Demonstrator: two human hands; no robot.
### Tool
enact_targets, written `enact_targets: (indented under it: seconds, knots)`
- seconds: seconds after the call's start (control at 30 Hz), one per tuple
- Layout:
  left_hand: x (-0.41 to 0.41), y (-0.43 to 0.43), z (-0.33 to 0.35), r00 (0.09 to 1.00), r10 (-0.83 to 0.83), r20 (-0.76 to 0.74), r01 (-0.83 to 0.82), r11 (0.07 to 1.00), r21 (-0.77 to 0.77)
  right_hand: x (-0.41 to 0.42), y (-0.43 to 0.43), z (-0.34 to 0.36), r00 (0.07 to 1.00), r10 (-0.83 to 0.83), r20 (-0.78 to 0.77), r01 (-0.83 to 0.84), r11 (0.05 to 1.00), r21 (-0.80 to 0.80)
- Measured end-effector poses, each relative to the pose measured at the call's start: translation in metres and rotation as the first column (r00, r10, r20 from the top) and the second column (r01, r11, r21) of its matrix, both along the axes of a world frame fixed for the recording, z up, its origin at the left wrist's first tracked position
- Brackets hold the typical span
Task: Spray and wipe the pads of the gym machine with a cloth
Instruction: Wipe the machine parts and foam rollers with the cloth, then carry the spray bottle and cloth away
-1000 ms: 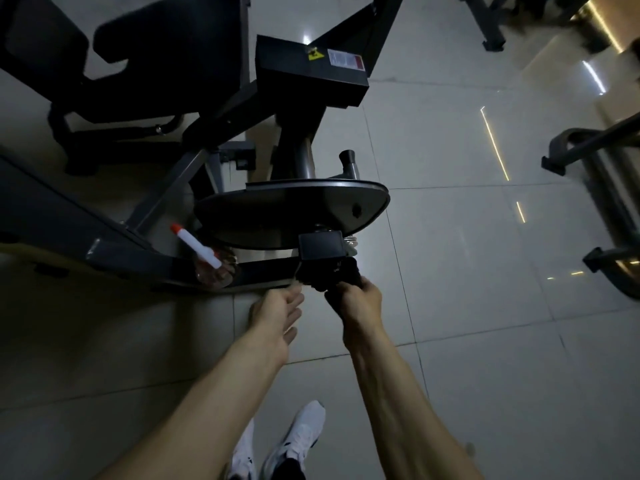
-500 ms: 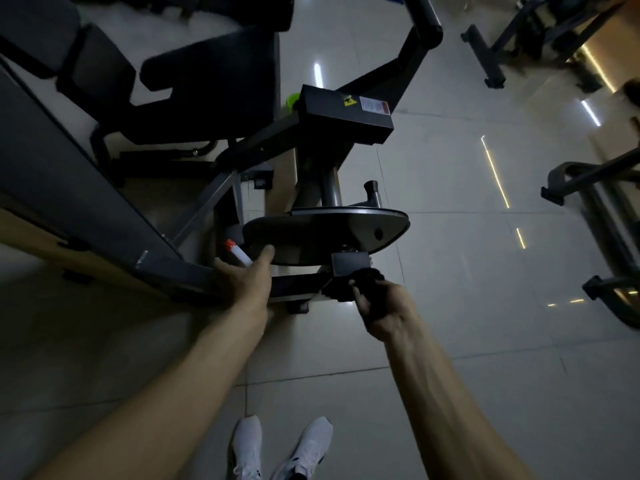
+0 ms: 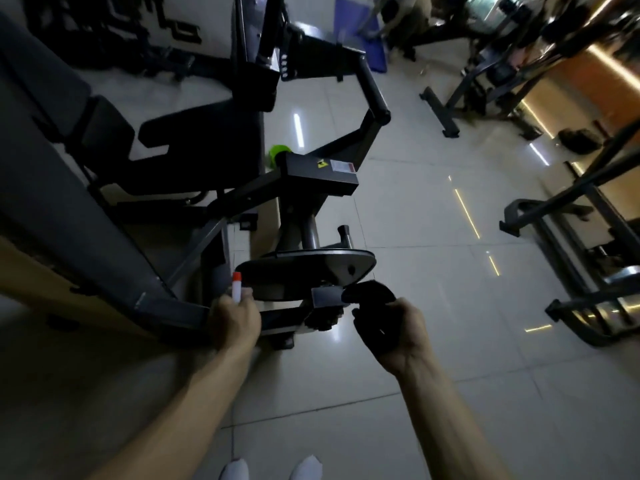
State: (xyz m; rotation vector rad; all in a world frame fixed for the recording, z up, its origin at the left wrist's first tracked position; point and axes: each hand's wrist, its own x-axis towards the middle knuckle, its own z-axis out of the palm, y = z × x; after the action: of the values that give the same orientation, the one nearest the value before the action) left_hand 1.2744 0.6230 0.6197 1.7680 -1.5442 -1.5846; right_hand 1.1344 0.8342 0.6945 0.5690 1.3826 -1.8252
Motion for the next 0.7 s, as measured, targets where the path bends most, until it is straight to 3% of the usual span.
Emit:
enact_targets:
  seconds: [0.1,0.2,0.3,0.43,0.5,0.57,0.7]
  knots:
    - [-0.01,0.016,0.058,0.975,-0.136,-0.173,0.13,0.99,-0.045,-0.01,0.006,0.033,0.998,-0.059,0.007,0.059,0.98,-0.19]
    - [-0.049,0.032,0.116,0.909,-0.257,-0.328,0.258,0.965,-0.044,-0.042,0.01,0.058,0.976,0.031,-0.215,-0.086,0.964,-0.25]
    - [-0.101,0.054,0.158,0.812,-0.357,-0.462,0.424,0.904,0.046,-0.083,0.018,0.077,0.888,0.177,-0.424,-0.246,0.963,-0.114]
    - [-0.197,0.095,0.185,0.74,-0.423,-0.524,0.559,0.819,0.128,-0.159,0.041,0.106,0.855,0.069,-0.514,-0.06,0.998,0.035]
    - [-0.25,0.124,0.196,0.679,-0.468,-0.566,0.643,0.751,0.151,-0.199,0.056,0.121,0.756,0.084,-0.649,-0.011,0.993,0.115]
    - [-0.302,0.156,0.206,0.627,-0.504,-0.594,0.709,0.686,0.166,-0.237,0.07,0.133,0.626,0.226,-0.747,-0.094,0.972,0.215]
    - [-0.395,0.207,0.214,0.656,-0.529,-0.538,0.705,0.684,0.187,-0.301,0.094,0.145,0.545,0.453,-0.705,-0.24,0.89,0.387]
